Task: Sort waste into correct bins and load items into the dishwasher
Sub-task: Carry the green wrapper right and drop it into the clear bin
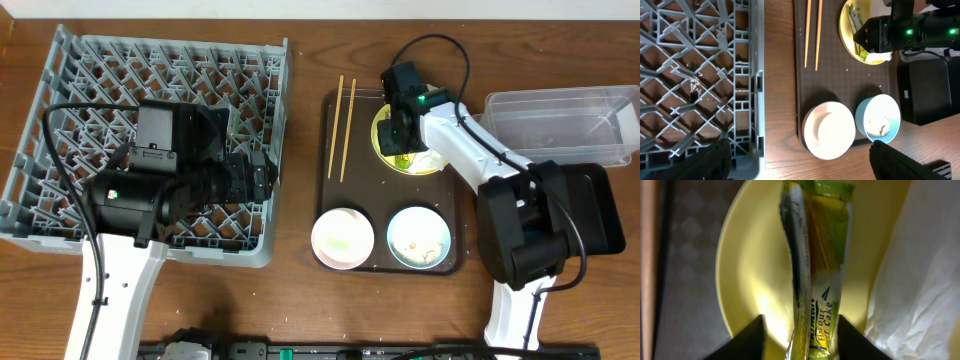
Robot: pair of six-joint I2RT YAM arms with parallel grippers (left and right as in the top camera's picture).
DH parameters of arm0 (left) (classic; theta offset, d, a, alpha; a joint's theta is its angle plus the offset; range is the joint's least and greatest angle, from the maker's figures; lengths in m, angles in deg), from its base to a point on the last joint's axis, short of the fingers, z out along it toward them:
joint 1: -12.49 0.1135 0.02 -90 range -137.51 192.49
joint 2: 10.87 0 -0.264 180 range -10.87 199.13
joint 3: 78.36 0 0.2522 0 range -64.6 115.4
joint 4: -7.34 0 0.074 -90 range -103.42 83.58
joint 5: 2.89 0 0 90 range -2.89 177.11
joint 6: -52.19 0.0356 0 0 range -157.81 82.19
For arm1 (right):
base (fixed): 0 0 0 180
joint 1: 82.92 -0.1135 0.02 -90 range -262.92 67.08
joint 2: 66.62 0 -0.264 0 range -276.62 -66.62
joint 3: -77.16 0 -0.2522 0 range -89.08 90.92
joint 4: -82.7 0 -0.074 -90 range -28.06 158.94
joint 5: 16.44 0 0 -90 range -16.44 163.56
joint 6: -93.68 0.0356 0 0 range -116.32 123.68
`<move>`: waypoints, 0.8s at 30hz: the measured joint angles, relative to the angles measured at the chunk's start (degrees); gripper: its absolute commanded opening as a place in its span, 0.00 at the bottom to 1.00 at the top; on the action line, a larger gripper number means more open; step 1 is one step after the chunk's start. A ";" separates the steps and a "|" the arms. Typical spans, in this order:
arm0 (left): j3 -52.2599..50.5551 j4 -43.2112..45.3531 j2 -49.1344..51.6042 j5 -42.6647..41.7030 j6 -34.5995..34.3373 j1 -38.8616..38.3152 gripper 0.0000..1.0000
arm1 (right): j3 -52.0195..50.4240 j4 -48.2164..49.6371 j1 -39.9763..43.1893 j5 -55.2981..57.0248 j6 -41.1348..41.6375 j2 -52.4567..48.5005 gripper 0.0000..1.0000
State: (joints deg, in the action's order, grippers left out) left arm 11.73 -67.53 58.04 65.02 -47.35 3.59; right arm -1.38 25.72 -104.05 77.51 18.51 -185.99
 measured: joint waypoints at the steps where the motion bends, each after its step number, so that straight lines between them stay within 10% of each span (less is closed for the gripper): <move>1: 0.00 0.00 0.00 0.00 0.17 0.00 0.89 | 0.00 0.04 0.00 0.07 0.44 -0.11 0.19; 4: 0.00 0.00 0.00 0.02 0.37 0.00 0.89 | 0.00 0.13 0.00 0.44 1.03 -0.15 0.01; 24: 0.00 0.66 0.00 0.20 0.39 0.00 0.89 | 3.26 -8.02 15.78 -1.09 10.58 22.71 0.01</move>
State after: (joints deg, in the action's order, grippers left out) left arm 11.73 -66.87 58.04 65.22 -46.95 3.59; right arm 1.88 17.69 -88.27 76.42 29.09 -163.28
